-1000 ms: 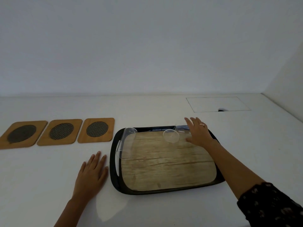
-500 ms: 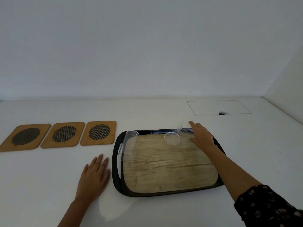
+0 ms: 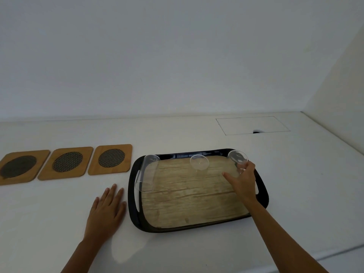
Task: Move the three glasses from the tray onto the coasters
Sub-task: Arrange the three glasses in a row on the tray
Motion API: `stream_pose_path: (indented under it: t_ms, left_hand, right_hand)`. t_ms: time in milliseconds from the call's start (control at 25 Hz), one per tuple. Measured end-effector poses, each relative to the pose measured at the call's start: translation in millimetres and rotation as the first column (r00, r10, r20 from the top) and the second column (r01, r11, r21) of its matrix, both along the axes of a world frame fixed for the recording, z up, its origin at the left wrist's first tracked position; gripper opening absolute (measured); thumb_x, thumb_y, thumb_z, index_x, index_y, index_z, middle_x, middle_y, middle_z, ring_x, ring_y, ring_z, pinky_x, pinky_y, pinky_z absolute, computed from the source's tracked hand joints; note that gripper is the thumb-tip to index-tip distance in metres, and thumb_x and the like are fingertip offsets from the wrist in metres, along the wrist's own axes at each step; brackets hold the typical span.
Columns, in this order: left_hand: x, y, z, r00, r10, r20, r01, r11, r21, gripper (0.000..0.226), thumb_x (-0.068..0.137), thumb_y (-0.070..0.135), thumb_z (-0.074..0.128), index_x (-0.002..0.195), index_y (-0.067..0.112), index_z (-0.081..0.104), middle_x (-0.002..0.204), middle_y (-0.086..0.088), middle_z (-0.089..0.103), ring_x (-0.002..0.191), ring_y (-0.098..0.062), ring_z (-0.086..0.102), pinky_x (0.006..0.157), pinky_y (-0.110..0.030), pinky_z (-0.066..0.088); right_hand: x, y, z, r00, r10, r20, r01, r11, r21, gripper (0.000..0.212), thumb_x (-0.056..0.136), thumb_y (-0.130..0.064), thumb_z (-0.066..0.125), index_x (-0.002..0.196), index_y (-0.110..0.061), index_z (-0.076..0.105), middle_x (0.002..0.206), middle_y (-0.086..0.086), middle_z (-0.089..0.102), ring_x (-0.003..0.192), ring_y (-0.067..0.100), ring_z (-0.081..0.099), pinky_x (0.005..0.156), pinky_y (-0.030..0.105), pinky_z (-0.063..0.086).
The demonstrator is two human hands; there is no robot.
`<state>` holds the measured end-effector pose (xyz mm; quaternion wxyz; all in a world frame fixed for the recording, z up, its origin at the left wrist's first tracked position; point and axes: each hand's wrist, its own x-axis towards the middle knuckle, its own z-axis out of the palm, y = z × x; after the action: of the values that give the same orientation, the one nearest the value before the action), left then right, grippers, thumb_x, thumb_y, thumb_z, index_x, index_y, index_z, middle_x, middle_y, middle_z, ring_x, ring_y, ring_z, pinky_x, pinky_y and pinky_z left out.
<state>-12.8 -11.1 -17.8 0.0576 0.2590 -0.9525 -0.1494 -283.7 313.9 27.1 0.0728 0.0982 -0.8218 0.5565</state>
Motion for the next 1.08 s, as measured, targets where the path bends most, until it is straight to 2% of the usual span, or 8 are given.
stream_pose_path:
  t_ms: [280, 400, 520, 600, 720, 840, 960, 1080]
  left_hand:
    - [0.8, 1.8, 3.9, 1.0, -0.005, -0.003, 0.005, 1.0, 0.008, 0.08, 0.08, 0.061, 0.003, 0.146, 0.019, 0.021, 0.157, -0.008, 0.016, 0.145, -0.025, 0.01, 0.117, -0.046, 0.011]
    - [1.4, 2.3, 3.3, 1.0, -0.006, -0.011, 0.006, 1.0, 0.01, 0.078, 0.081, 0.06, 0.007, 0.144, 0.018, 0.026, 0.156, -0.01, 0.022, 0.144, -0.028, 0.016, 0.116, -0.049, 0.015]
    - [0.0, -0.2, 4.6, 1.0, 0.001, -0.025, 0.0, 0.999, 0.037, 0.069, 0.086, 0.053, 0.019, 0.141, 0.015, 0.035, 0.152, -0.013, 0.031, 0.141, -0.032, 0.027, 0.113, -0.05, 0.021]
    - [-7.5, -5.9, 12.4, 0.996, 0.059, -0.065, -0.051, 0.991, 0.124, 0.053, 0.093, 0.039, 0.033, 0.136, 0.01, 0.043, 0.145, -0.018, 0.042, 0.133, -0.035, 0.039, 0.109, -0.051, 0.03]
    - [-33.2, -7.5, 41.1, 0.949, 0.184, -0.255, -0.102, 0.947, 0.305, 0.035, 0.095, 0.02, 0.046, 0.127, 0.005, 0.05, 0.123, -0.023, 0.057, 0.11, -0.037, 0.055, 0.09, -0.044, 0.044]
    - [-70.1, 7.3, 73.7, 0.921, 0.069, -0.384, 0.013, 0.978, 0.208, 0.031, 0.093, 0.019, 0.051, 0.119, 0.004, 0.054, 0.107, -0.02, 0.06, 0.091, -0.03, 0.057, 0.074, -0.038, 0.043]
    - [-108.5, 23.9, 90.2, 0.976, -0.004, -0.217, 0.017, 0.998, 0.056, 0.05, 0.091, 0.035, 0.049, 0.126, 0.0, 0.045, 0.113, -0.026, 0.057, 0.098, -0.039, 0.055, 0.08, -0.046, 0.046]
    - [-131.2, 30.7, 88.2, 0.996, 0.029, 0.087, -0.026, 0.999, -0.04, 0.077, 0.087, 0.056, 0.045, 0.136, -0.001, 0.027, 0.12, -0.028, 0.054, 0.107, -0.04, 0.055, 0.088, -0.045, 0.048]
  right_hand:
    - [3.6, -0.1, -9.1, 0.999, -0.029, 0.04, 0.028, 0.999, 0.023, 0.069, 0.06, -0.025, 0.088, 0.106, -0.027, 0.036, 0.111, 0.004, 0.052, 0.106, 0.025, 0.057, 0.083, 0.034, 0.048]
    - [6.4, 0.8, -10.3, 0.997, -0.01, 0.071, 0.009, 1.0, 0.007, 0.074, 0.062, -0.024, 0.087, 0.115, -0.024, 0.036, 0.117, 0.004, 0.049, 0.114, 0.025, 0.053, 0.088, 0.034, 0.045]
    - [12.9, 3.8, -10.5, 0.991, 0.008, 0.136, -0.013, 0.999, 0.04, 0.091, 0.06, -0.028, 0.088, 0.131, -0.017, 0.031, 0.133, 0.011, 0.042, 0.124, 0.025, 0.043, 0.099, 0.04, 0.043]
    - [23.4, 7.4, -11.7, 0.977, -0.037, 0.212, 0.019, 0.996, 0.086, 0.095, 0.066, -0.036, 0.083, 0.138, -0.013, 0.026, 0.14, 0.013, 0.036, 0.126, 0.027, 0.041, 0.1, 0.045, 0.042]
    - [46.3, 19.6, -18.2, 0.991, -0.037, 0.127, -0.011, 0.933, 0.361, 0.063, 0.083, -0.045, 0.065, 0.126, -0.004, 0.043, 0.129, 0.019, 0.048, 0.113, 0.032, 0.052, 0.09, 0.044, 0.047]
    - [61.3, 31.3, -26.7, 0.993, 0.121, -0.016, -0.082, 0.759, 0.646, 0.042, 0.09, -0.039, 0.056, 0.109, -0.002, 0.058, 0.12, 0.02, 0.058, 0.111, 0.035, 0.054, 0.089, 0.043, 0.049]
    - [64.8, 33.6, -30.9, 0.99, 0.14, -0.015, -0.08, 0.645, 0.76, 0.043, 0.093, -0.042, 0.048, 0.114, -0.006, 0.057, 0.131, 0.017, 0.054, 0.117, 0.032, 0.052, 0.094, 0.044, 0.048]
    - [67.4, 33.1, -31.7, 0.989, 0.125, -0.076, -0.028, 0.671, 0.741, 0.039, 0.093, -0.04, 0.05, 0.109, -0.006, 0.059, 0.125, 0.017, 0.058, 0.106, 0.031, 0.06, 0.085, 0.041, 0.052]
